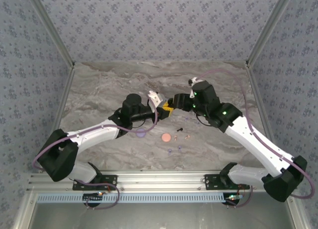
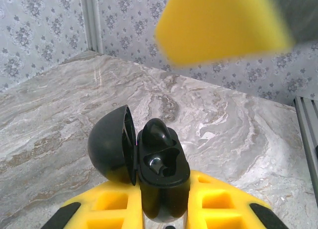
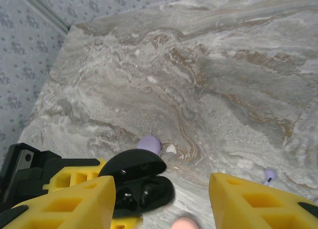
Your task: Insert the wireless bluetooth earbuds into the charging case
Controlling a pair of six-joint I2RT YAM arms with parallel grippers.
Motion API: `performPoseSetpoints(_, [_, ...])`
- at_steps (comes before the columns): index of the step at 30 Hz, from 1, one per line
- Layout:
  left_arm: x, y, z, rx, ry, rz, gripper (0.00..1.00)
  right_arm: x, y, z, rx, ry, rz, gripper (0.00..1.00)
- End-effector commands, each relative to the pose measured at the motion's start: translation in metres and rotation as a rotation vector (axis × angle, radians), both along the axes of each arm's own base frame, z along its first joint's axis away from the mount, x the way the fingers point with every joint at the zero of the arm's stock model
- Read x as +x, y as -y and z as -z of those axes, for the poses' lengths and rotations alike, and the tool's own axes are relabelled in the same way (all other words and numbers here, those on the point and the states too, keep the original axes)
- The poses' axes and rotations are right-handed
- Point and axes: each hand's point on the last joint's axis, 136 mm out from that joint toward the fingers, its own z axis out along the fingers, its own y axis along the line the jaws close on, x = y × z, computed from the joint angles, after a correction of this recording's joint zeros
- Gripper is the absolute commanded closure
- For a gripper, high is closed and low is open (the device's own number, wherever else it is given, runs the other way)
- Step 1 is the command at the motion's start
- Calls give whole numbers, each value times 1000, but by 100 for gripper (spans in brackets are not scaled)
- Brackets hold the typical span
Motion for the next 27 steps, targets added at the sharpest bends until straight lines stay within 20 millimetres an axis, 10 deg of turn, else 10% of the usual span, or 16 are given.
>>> performPoseSetpoints(1, [6,-6,-19,-31,80,-54,100,-12,16,-9,5,3,-10,45])
performPoseSetpoints(14, [22,-75,-21,0,108,-266,100,-26,29,145,-125,-377,37,51])
performPoseSetpoints(27, [17,-90,-26,3,132,-299,100,-24,2,217,-175,-585,78,52])
